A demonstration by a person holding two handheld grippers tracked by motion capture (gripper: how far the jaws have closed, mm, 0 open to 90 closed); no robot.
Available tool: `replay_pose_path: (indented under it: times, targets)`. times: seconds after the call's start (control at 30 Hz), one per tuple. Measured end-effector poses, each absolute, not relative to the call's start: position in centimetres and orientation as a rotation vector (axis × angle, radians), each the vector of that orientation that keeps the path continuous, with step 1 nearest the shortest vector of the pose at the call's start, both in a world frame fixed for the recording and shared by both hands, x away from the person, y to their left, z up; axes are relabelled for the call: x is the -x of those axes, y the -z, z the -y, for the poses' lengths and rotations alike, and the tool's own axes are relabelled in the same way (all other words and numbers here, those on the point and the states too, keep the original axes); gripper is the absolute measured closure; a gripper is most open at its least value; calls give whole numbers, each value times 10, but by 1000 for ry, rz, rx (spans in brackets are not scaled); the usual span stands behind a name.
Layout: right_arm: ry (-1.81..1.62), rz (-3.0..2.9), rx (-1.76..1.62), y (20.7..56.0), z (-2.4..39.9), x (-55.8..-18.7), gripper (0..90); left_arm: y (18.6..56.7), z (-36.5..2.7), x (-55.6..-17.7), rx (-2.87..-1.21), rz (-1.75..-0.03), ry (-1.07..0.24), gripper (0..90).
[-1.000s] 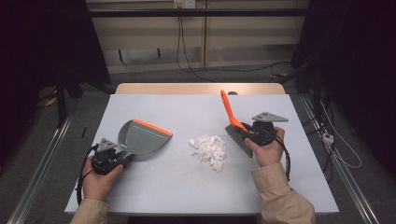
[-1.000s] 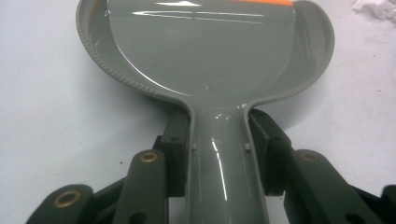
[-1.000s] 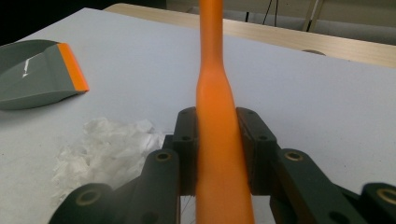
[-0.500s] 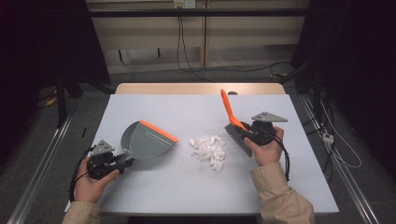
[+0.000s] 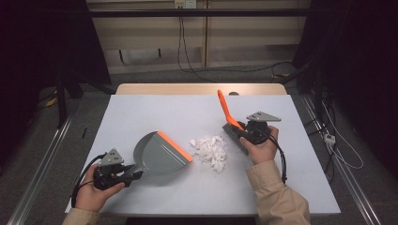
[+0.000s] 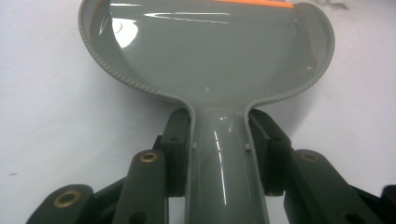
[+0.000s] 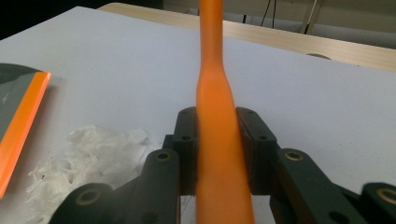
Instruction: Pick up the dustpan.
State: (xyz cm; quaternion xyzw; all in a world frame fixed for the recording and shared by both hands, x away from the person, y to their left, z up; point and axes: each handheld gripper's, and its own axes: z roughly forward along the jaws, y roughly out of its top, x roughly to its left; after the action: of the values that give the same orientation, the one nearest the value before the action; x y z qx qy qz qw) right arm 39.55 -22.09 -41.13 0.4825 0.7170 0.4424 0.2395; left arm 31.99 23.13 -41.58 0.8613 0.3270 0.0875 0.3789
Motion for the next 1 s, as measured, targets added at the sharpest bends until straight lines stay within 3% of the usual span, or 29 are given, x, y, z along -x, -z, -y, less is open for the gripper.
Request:
replay_pose_path:
  times: [1.0]
  targets:
    - [-1142, -2009, -1336, 423, 225, -396, 712, 421, -198, -313, -2279, -687, -119, 625]
